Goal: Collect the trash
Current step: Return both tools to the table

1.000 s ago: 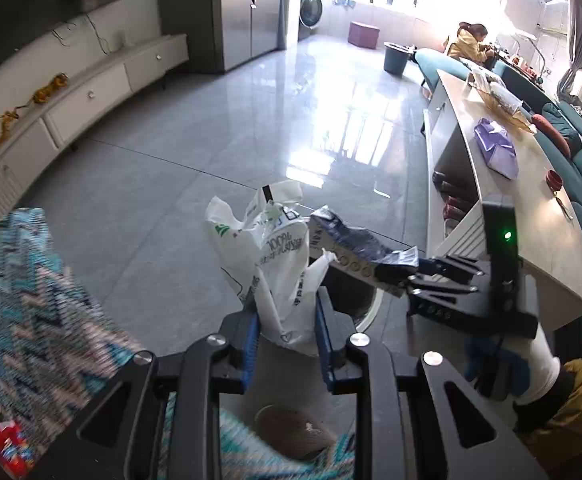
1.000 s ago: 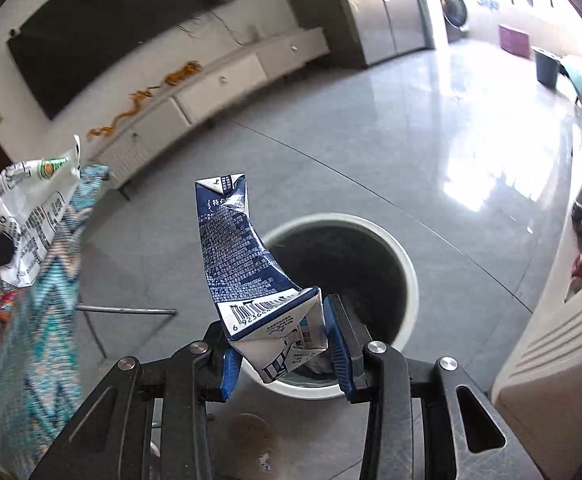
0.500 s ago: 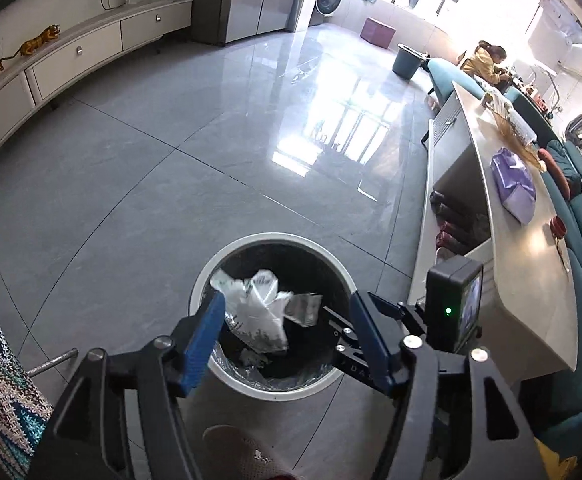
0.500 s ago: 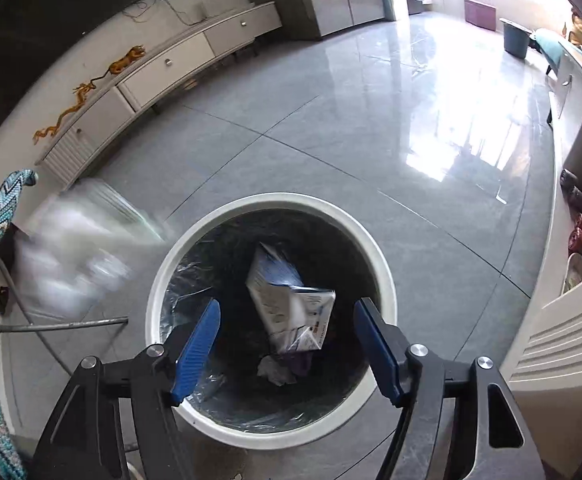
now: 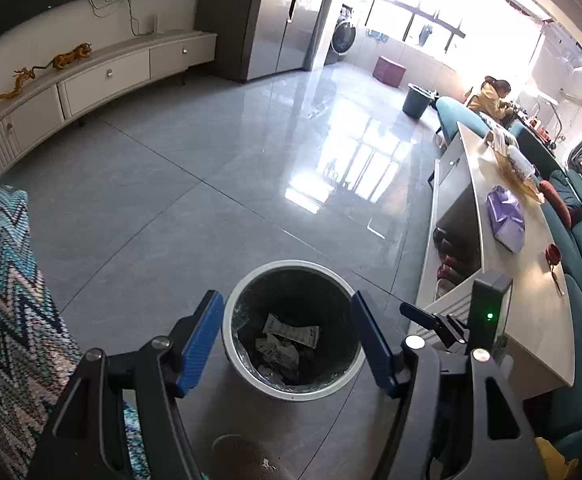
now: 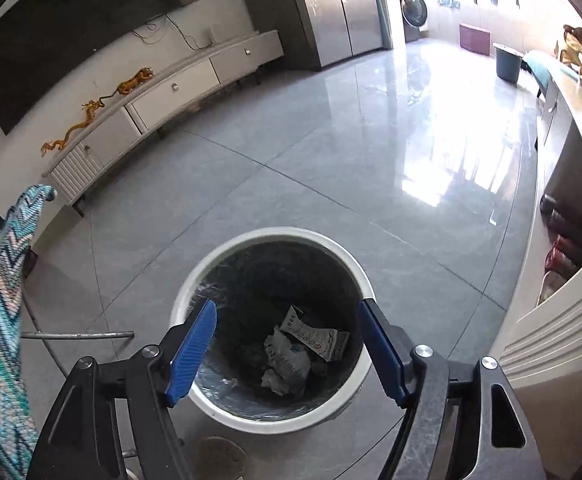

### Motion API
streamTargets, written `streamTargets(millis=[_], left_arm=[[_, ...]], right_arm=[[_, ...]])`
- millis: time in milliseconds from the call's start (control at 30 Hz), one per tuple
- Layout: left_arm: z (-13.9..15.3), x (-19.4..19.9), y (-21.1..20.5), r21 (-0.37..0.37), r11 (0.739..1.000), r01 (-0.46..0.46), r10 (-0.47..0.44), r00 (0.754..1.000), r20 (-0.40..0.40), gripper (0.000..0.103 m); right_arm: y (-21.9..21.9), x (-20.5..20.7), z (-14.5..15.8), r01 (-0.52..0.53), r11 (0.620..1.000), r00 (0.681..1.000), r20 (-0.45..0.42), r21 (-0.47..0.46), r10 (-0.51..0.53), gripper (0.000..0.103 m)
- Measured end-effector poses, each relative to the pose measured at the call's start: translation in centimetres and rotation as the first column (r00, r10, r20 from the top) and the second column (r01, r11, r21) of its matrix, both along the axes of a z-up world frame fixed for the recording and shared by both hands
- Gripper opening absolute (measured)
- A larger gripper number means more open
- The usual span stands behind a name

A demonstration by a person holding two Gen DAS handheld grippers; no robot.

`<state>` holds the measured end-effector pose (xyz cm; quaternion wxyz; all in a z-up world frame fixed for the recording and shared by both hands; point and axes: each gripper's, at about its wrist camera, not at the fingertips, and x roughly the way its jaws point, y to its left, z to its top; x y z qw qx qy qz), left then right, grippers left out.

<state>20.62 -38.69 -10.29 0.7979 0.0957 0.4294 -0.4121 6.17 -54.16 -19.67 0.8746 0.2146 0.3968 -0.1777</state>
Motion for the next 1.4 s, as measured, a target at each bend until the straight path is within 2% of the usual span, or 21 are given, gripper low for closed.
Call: streamTargets(millis=[167, 333, 467, 533, 700, 767, 833, 1000, 1100, 1167, 1400], left_arm=[[3.2, -0.7, 4.3, -0.009, 0.999, -0.053, 0.054, 0.992, 0.114, 0.065], [5.3, -1.2, 9.6, -0.004, 0.994, -0.11, 0.109, 0.983, 0.145, 0.065], [7.3, -2.0, 14.8, -0.038, 0.983, -0.178, 0.182, 0.965, 0.187, 0.065], [8.4, -2.6, 17.4, -0.051, 0.975, -0.216, 0.222, 0.95, 0.218, 0.065], [10.1, -3.8, 22.9, -0.082, 0.958, -0.276, 0.287, 0.928, 0.238, 0.065], [10.5, -4.2, 24.8, -0.092, 0.949, -0.302, 0.316, 0.915, 0.25, 0.066], [10.8, -4.4, 26.9, -0.106, 0.939, -0.328, 0.344, 0.903, 0.256, 0.078], [11.6, -5.0, 32.3, -0.142, 0.912, -0.385, 0.41, 0.872, 0.268, 0.082], [11.8, -5.1, 35.5, -0.153, 0.894, -0.42, 0.447, 0.85, 0.277, 0.084], [12.0, -5.1, 38.2, -0.163, 0.876, -0.454, 0.482, 0.827, 0.288, 0.084], [10.9, -4.3, 47.3, -0.176, 0.799, -0.575, 0.6, 0.743, 0.296, 0.085]], right_arm=[[2.5, -0.3, 5.2, -0.012, 0.998, 0.995, 0.095, -0.057, 0.018, 0.08], [6.0, -0.6, 11.6, -0.024, 0.992, 0.977, 0.206, -0.124, 0.049, 0.092], [9.5, -1.3, 16.7, -0.035, 0.984, 0.945, 0.314, -0.172, 0.088, 0.103], [11.5, -1.8, 19.2, -0.034, 0.982, 0.921, 0.375, -0.188, 0.103, 0.103], [15.2, -2.2, 23.2, -0.068, 0.971, 0.885, 0.435, -0.231, 0.165, 0.103], [16.4, -2.4, 24.0, -0.087, 0.965, 0.874, 0.447, -0.247, 0.193, 0.103], [17.7, -2.5, 24.6, -0.105, 0.959, 0.864, 0.454, -0.262, 0.219, 0.103], [20.8, -2.1, 25.3, -0.156, 0.948, 0.841, 0.466, -0.277, 0.274, 0.103], [22.7, -2.0, 25.3, -0.188, 0.938, 0.816, 0.486, -0.291, 0.314, 0.103], [23.8, -1.6, 25.2, -0.205, 0.932, 0.805, 0.491, -0.299, 0.334, 0.103], [28.6, 1.5, 23.6, -0.319, 0.9, 0.806, 0.414, -0.298, 0.423, 0.103]])
